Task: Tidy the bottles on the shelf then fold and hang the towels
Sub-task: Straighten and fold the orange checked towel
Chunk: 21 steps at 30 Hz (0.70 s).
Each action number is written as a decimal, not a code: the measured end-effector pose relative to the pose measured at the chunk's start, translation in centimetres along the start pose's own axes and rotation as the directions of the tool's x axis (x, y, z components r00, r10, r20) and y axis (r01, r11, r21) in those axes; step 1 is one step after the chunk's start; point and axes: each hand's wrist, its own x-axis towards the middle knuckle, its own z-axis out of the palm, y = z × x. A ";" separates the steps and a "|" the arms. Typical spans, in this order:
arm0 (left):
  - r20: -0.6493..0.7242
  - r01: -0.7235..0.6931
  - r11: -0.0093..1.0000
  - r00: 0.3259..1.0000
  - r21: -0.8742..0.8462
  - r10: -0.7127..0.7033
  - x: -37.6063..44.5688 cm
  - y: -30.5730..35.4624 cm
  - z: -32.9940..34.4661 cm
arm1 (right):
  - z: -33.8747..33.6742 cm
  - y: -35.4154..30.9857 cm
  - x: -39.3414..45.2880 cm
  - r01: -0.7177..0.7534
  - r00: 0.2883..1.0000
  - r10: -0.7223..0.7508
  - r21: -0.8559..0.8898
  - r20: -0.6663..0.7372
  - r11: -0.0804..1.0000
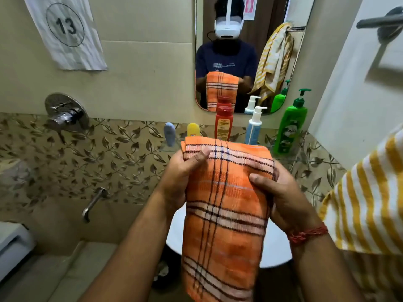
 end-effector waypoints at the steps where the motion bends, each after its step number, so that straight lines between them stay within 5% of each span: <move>1: 0.043 0.033 0.999 0.998 0.012 -0.034 -0.1 -0.1 -0.2 | 0.2 -0.1 0.2 0.043 0.996 -0.044 -0.013 -0.076 0.999; 3: 0.078 0.094 0.990 0.992 0.109 -0.103 0.0 -0.5 -1.0 | 0.4 -0.5 0.6 0.092 0.972 -0.102 -0.057 -0.213 0.994; 8: -0.328 0.078 0.955 0.944 0.286 0.021 1.2 -1.0 -0.7 | 0.3 -0.6 1.2 0.111 0.941 -0.156 -0.160 -0.302 0.981; 10: -0.386 0.058 0.954 0.920 0.293 0.062 1.5 -0.8 -0.2 | 0.3 -0.4 1.3 0.152 0.936 -0.205 -0.196 -0.288 0.969; 21: -0.182 -0.238 0.904 0.931 0.356 0.317 2.9 2.3 0.0 | -0.1 -1.6 2.5 0.321 0.897 -0.400 -0.341 -0.191 0.884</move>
